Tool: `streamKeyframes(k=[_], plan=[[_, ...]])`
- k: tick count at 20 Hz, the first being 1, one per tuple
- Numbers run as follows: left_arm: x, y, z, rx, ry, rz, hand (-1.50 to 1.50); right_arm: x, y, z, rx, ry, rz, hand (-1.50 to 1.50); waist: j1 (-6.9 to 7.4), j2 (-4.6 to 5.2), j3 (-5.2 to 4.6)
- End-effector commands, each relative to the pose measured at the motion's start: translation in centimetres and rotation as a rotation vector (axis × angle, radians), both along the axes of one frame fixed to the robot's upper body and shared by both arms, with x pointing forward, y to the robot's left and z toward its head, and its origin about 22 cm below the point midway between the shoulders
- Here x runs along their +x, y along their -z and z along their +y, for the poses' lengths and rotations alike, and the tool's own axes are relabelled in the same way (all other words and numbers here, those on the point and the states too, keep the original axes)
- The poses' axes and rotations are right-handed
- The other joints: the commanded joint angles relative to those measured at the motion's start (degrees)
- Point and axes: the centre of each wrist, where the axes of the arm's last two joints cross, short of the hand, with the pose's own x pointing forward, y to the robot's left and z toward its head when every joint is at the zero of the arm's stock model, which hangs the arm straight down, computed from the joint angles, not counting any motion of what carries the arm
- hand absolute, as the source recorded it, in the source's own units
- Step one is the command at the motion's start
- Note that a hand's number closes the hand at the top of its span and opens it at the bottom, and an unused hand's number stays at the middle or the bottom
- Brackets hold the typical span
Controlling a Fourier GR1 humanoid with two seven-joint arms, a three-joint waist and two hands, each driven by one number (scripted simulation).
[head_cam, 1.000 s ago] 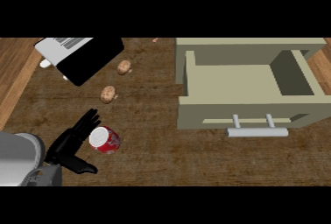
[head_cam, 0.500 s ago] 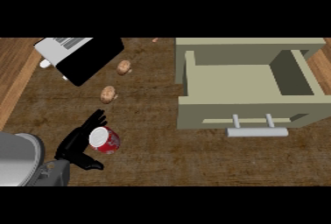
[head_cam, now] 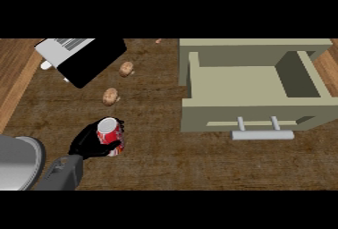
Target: Pick up the can, place it into the drawer and close the drawer
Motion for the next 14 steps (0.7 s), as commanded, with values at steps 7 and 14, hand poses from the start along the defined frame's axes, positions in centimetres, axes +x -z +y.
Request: streamKeyframes(k=[7,14], plan=[[1.2,-2.2,-3.6,-0.124,0.159,-0.075,1.5,-0.6,0.5,-0.9,0.007,0.03,0.003,-1.5,0.76,-0.3,0.09],[1.5,-3.6,-3.2,-0.15,-0.135,-0.156,1.5,-0.2,-1.2,0.9,0.021,0.03,0.016,-1.5,1.14,-0.25,0.03]])
